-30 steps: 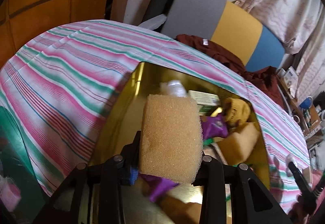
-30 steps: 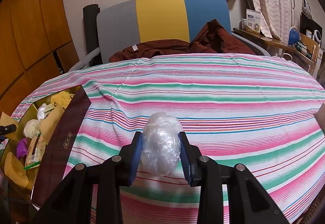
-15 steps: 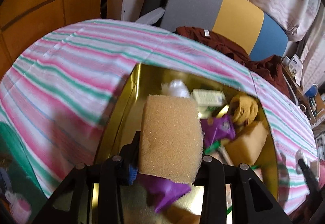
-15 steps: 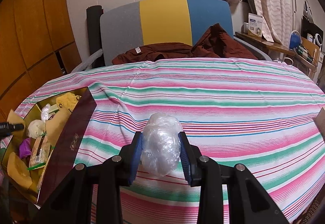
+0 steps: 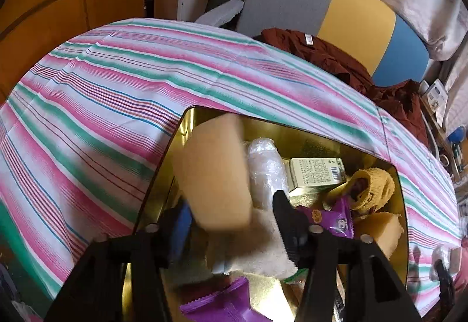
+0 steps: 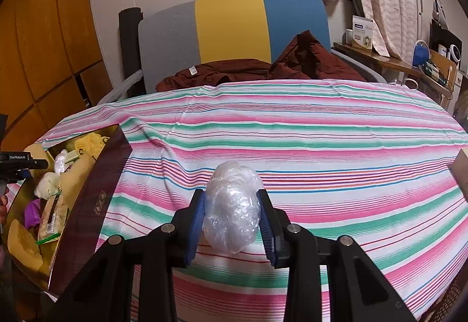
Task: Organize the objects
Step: 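Lower the yellow sponge into the gold tray and open the left gripper, then lower the plastic bag into the gold tray and open the right gripper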
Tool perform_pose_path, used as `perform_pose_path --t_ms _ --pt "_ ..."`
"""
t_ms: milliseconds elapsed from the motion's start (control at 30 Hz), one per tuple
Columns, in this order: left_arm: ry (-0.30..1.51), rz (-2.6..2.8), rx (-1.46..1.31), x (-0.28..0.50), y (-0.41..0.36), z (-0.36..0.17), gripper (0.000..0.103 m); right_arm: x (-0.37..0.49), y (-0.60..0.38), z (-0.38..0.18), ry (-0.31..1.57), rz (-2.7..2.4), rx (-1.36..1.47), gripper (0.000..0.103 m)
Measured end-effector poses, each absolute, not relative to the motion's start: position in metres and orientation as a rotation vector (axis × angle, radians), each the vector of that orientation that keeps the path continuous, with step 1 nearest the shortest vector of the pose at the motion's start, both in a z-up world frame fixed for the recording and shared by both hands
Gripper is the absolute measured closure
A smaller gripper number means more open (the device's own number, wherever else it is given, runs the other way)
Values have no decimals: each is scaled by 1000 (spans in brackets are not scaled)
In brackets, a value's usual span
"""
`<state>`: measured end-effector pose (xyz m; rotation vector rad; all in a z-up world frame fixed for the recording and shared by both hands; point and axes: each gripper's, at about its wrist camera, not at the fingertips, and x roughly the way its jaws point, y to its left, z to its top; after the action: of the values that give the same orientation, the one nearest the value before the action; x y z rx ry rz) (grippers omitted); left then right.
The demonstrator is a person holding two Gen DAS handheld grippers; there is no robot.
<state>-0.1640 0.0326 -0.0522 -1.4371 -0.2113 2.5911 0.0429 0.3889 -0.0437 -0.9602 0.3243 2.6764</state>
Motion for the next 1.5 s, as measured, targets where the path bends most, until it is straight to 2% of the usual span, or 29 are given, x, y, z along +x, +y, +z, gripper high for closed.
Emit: perform_pose_path --t_ms 367,433,600,700,1100,1267,1500 --pt "-247 2624 -1354 -121 18 -41 33 40 382 -44 321 2696 -969 68" --pt "-266 2636 -1331 -109 14 -38 30 40 381 -42 328 2703 -964 68" --pt "-330 2710 -1263 -77 1 -31 12 40 379 -33 365 2715 -951 68" --pt "-338 2741 -1235 -61 -1 -30 7 39 372 -21 384 2751 -928 68" --pt "-266 2769 -1233 -28 -4 -31 5 12 293 22 350 3019 -937 68" --pt "-262 2788 -1217 -21 -10 -27 5 -6 249 20 315 3120 -1064 68" --pt "-342 2812 -1223 -21 -28 -21 3 -30 180 -3 145 3214 -1311 68"
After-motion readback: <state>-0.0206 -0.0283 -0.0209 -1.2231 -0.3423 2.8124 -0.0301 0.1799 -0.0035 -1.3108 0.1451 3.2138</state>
